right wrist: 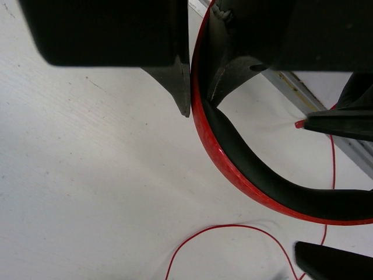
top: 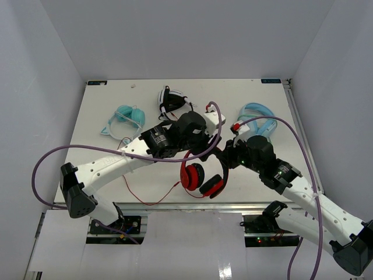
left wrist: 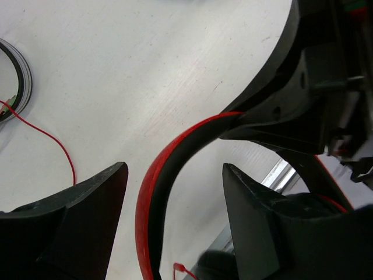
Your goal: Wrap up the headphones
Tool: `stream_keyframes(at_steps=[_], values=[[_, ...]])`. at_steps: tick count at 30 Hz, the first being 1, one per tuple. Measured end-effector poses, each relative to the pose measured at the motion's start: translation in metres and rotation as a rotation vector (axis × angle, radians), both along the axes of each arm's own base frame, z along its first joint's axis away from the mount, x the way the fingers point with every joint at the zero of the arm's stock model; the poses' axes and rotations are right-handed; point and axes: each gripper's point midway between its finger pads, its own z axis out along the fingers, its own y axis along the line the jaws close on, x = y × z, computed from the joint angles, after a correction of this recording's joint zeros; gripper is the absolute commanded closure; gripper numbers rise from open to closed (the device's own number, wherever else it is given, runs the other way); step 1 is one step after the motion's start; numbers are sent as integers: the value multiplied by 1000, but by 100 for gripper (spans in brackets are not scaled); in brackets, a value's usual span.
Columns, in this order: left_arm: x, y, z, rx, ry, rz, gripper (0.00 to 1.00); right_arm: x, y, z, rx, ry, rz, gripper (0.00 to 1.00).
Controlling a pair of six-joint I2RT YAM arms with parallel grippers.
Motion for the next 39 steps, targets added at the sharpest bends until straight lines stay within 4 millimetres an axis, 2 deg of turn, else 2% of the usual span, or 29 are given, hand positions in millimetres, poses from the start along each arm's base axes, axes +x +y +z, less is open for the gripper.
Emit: stream_keyframes(at_steps=[2,3,8,10,11,15,16,18,26,31,33,35,39], values=[[1,0,-9,34,3,-13,32,-4,2,3,12,-3,24,92],[2,0,-16,58,6,-20,38,-6,3,4,16,-4,36,92],[0,-1,-25,91,11,-48,81,-9,5,4,20,-5,58,91],[-3,-1,-26,100,16,-68,95,-11,3,3,14,-9,64,86],[-6,-1,-27,104,21,-79,98,-12,2,3,10,-12,66,75],[-6,0,-30,104,20,-76,100,-14,1,2,14,-6,64,27],[-5,1,-30,105,18,-60,100,-14,1,3,18,-4,63,18],[2,5,-31,108,5,-4,100,-15,2,5,33,-1,61,10],[27,41,-46,149,-62,261,100,-11,-5,14,61,-12,-4,3],[36,61,-50,171,-95,386,100,-16,-21,42,114,-103,-51,6],[40,68,-42,149,-116,447,100,-23,-25,63,158,-159,-38,7],[42,77,-25,99,-142,506,100,-31,-26,79,196,-213,0,7],[42,96,30,-83,-190,601,100,-47,-21,97,260,-310,98,6]])
